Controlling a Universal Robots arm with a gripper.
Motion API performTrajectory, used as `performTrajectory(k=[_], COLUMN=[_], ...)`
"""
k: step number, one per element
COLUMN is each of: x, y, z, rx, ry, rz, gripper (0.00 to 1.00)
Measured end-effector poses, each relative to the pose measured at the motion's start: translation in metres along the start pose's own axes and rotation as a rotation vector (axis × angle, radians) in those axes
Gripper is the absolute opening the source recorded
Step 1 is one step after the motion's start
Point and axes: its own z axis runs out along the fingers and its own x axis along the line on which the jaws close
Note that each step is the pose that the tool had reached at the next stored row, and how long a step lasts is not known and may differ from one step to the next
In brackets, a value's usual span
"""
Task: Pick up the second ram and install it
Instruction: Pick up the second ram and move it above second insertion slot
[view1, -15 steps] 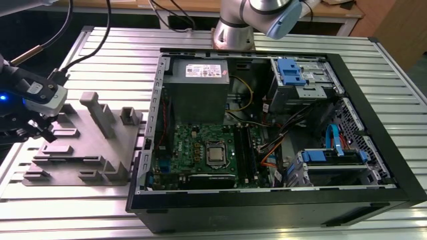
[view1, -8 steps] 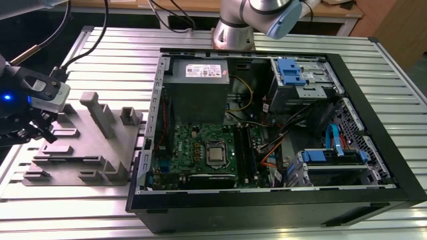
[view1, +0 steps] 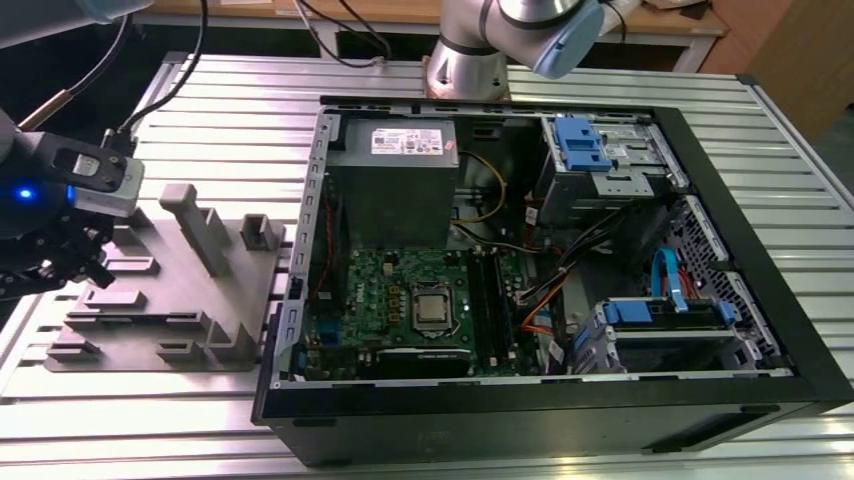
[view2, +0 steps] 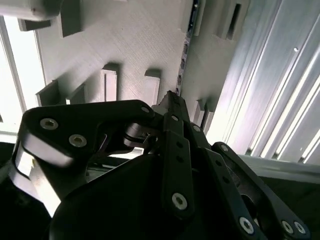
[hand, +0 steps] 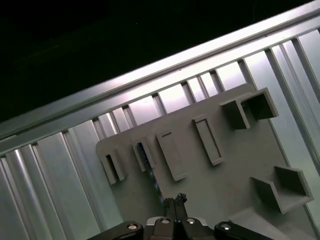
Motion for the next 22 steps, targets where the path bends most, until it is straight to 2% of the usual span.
performTrajectory(k=[14, 17, 22], x=[0.0003, 0.0005, 0.0008], y=[-0.0003, -0.0005, -0.0006], z=[0.0071, 0.0087, 0.0112], rx=[-0.0119, -0.0139, -0.0158], ry=[0.0111, 0.0169, 0.0272], rz=[-0.251, -0.281, -0.301], gripper=[0.07, 0.07, 0.07])
